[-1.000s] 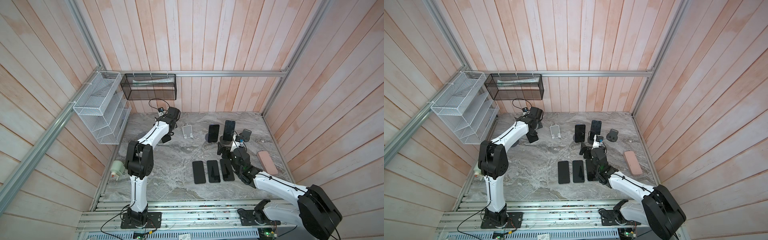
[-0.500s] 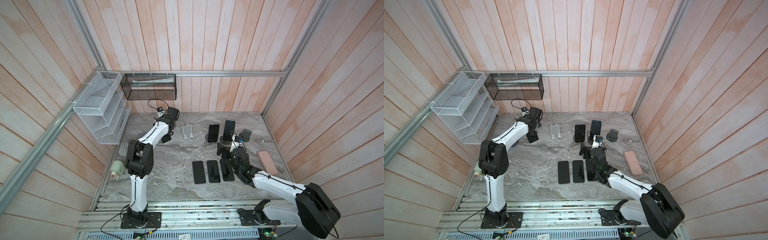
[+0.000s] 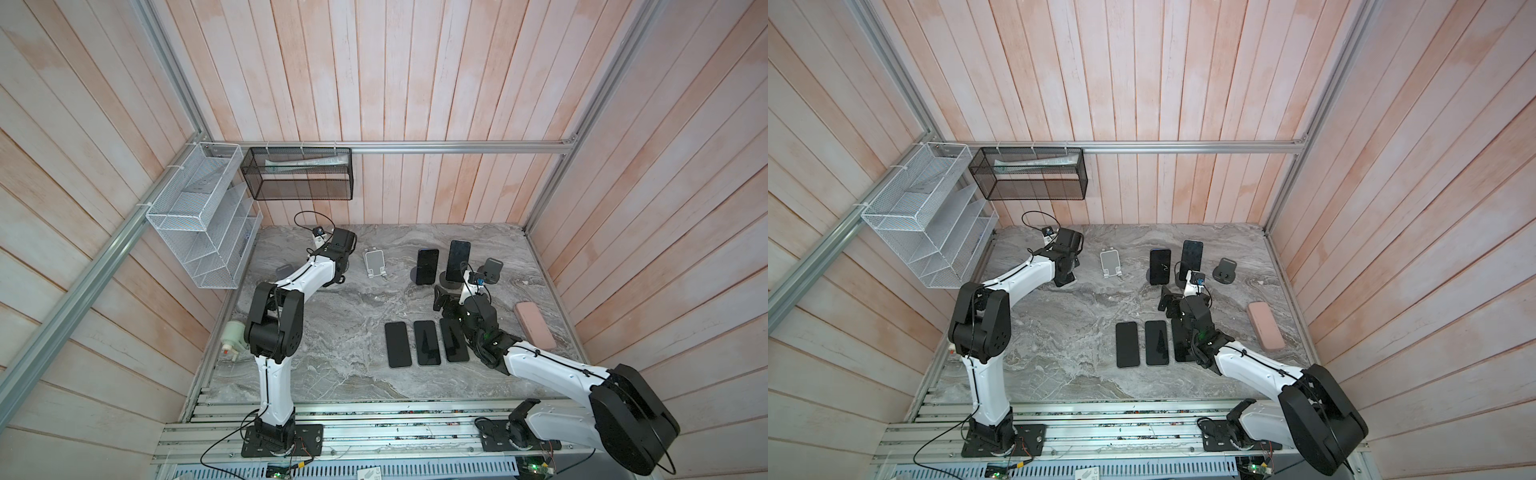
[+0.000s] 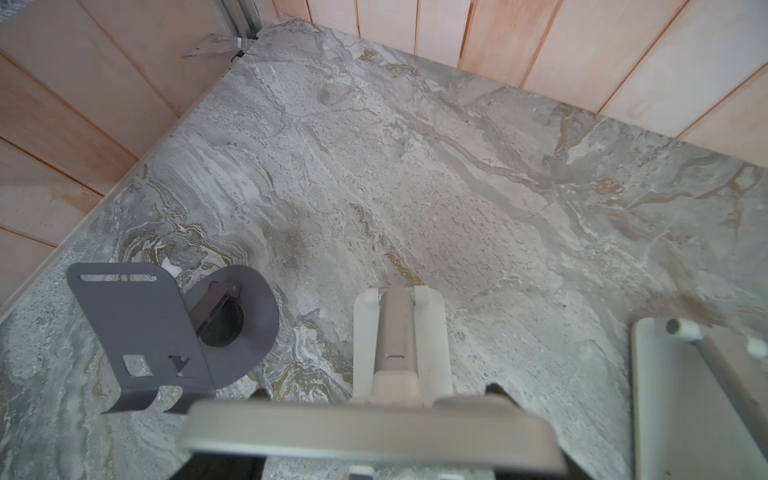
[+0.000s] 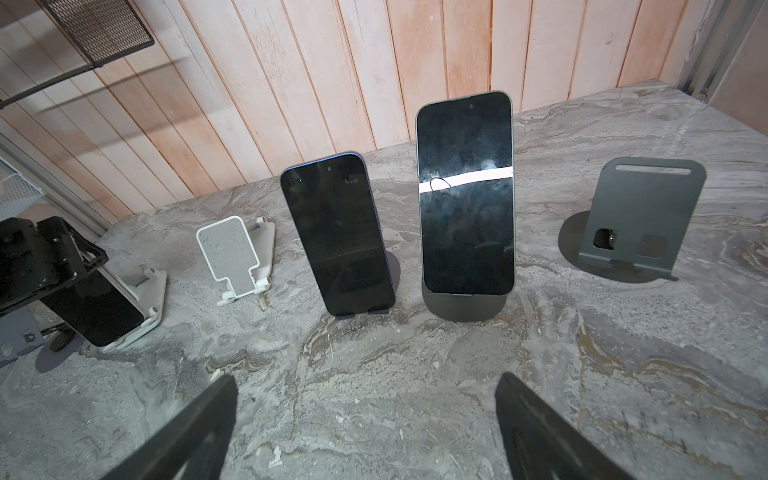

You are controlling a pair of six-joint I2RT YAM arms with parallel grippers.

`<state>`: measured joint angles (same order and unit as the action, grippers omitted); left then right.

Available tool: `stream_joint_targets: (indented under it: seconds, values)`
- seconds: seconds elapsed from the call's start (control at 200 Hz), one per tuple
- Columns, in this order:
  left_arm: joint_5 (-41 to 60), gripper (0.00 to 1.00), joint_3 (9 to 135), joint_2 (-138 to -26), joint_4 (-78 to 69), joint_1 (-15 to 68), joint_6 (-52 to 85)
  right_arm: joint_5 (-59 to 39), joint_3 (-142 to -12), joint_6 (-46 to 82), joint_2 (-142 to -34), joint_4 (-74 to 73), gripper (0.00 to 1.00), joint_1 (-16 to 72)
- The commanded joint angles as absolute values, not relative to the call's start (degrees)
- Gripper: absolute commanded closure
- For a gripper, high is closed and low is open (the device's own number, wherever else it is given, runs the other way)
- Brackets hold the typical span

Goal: Remove the phone from the phone stand
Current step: 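Lift the white-framed phone off the stand and carry it toward the robot, then lower the white-framed phone flat beside the pink-edged phone with the left gripper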

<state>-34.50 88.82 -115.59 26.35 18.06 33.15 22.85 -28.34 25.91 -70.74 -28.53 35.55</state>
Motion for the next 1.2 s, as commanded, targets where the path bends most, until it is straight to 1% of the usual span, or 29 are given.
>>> stream_joint_targets:
  seconds: [0.0, 0.3, 0.635, 0.81, 0.975, 1.055, 1.19]
  values:
    - [-35.69, 0.25, 88.35, -113.4, 22.79, 17.92, 31.0, 22.49, -29.45, 26.46, -71.14, -28.87, 0.03, 35.82]
    - [-36.13, 0.27, 87.11, -111.49, 21.56, 18.65, 28.34, 22.49, -29.47, 26.37, -71.19, -28.76, 0.02, 35.86]
    - [-38.73, 0.29, 84.17, -105.47, 21.1, 22.6, 21.04, 21.83, -29.65, 26.37, -71.47, -28.59, 0.03, 35.85]
    - [-39.52, 0.29, 81.46, -101.35, 22.17, 25.88, 18.96, 21.65, -30.04, 26.21, -71.63, -28.12, 0.03, 35.83]
    - [-38.63, 0.31, 75.54, -96.83, 25.2, 30.42, 19.54, 22.5, -30.15, 26.02, -71.37, -27.34, 0.03, 35.91]
    - [-38.27, 0.33, 72.74, -94.45, 26.64, 33.2, 19.94, 22.33, -30.07, 26.28, -70.93, -27.25, 0.03, 35.9]
    - [-35.11, 0.33, 70.01, -90.97, 31.37, 36.56, 24.81, 21.92, -30.19, 26.11, -71.41, -27.52, 0.03, 35.82]
